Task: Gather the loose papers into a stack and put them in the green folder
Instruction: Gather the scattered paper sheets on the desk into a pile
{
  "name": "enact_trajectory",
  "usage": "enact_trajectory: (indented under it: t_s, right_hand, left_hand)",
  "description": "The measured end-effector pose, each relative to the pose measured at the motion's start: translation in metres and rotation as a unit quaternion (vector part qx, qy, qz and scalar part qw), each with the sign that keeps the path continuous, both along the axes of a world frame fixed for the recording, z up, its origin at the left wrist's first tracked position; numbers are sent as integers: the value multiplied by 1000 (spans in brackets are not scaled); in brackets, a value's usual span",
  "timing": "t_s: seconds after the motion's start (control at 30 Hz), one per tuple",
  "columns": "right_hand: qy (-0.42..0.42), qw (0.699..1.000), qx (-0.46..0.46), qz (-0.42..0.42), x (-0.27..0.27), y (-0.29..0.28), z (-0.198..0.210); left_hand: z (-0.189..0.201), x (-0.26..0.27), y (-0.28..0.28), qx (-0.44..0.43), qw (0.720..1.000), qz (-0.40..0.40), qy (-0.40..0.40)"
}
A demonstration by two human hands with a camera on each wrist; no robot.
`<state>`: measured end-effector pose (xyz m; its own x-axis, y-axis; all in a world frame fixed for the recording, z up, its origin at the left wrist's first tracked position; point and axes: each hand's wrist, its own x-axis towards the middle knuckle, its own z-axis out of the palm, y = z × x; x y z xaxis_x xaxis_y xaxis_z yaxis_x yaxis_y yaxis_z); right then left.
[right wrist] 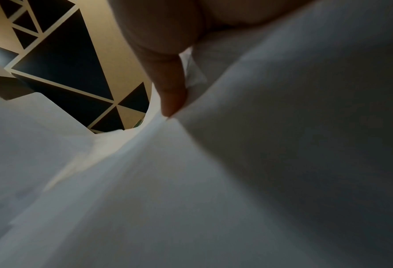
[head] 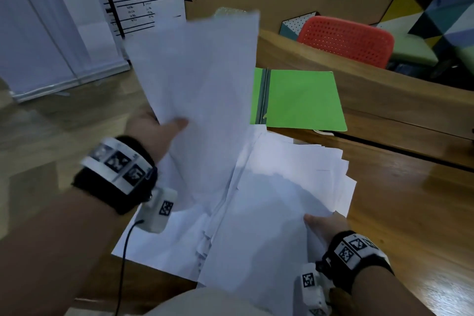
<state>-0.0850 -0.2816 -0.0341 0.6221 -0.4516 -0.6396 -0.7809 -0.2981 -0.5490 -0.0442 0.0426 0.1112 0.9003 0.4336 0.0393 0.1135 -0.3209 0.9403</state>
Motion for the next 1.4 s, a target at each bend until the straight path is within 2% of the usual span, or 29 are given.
enact_trajectory:
  t_s: [0.1, 0.2, 0.27, 0.33, 0.43, 0.5, 0.6, 0.7, 0.8, 0.87, 0.9, 0.97, 1.03, 1.07, 1.13, 1.2, 1.23, 1.27, 1.3, 1.37, 1.4]
  right_hand:
    - [-2, 1000, 7, -3, 1, -3, -3]
    - [-12, 1000, 12, -3, 1, -4, -6]
    - [-12, 1000, 15, -3, 0, -4, -6]
    - [-22, 999, 24, -12, 2, -8, -9]
    - [-23, 999, 46, 11, 2, -9, -13]
    - [-27, 997, 73, -26, 3, -13, -23]
    - [-33, 992, 109, -63, 5, -13, -21]
    - [-44, 993, 101, -47, 4, -15, -20]
    - [-29, 997, 72, 5, -3, -16, -15]
    - [-24, 997, 78, 16, -4, -16, -13]
    - [-18, 997, 73, 25, -4, -16, -12]
    - [-9, 997, 67, 31, -2, -17, -13]
    - [-3, 996, 79, 29, -2, -16, -12]
    - [-6, 996, 86, 26, -3, -16, -10]
    - [-4, 995, 99, 20, -3, -16, -9]
    - [-10, 995, 103, 14, -4, -14, -9]
    - [-14, 994, 105, 9, -3, -13, -9]
    - [-18, 994, 107, 7, -3, -13, -11]
    - [-17, 994, 106, 8, -3, -12, -11]
    - [-22, 994, 110, 7, -3, -13, -12]
    - [-23, 994, 111, 7, -3, -12, -10]
  left_hand:
    - [43, 0, 6, -59, 993, -18, -103]
    - [59, 5, 16, -137, 979, -72, -131]
    - [50, 14, 17, -127, 983, -108, -76]
    - [29, 21, 10, -79, 985, -150, 35]
    - [-24, 22, -11, -13, 961, -211, 176]
    - [-72, 23, -17, 50, 946, -192, 256]
    - [-125, 15, -22, 85, 910, -166, 371]
    - [-141, -2, -46, 126, 902, -175, 375]
    - [-138, -10, -70, 163, 880, -257, 366]
    - [-131, -11, -76, 147, 873, -289, 365]
    - [-128, -10, -74, 139, 878, -283, 360]
    - [-124, -3, -63, 156, 902, -187, 355]
    - [-120, 6, -44, 205, 896, -75, 386]
    - [-120, 11, -36, 199, 891, -44, 407]
    - [-125, 20, -29, 107, 900, -29, 422]
    - [-128, 21, -36, -38, 915, -51, 399]
    - [-129, 21, -40, -82, 915, -66, 390]
    - [-129, 21, -43, -92, 914, -79, 387]
    - [-127, 21, -45, -66, 911, -104, 394]
    - [-125, 21, -38, 36, 908, -120, 399]
    - [-123, 20, -29, 73, 912, -91, 394]
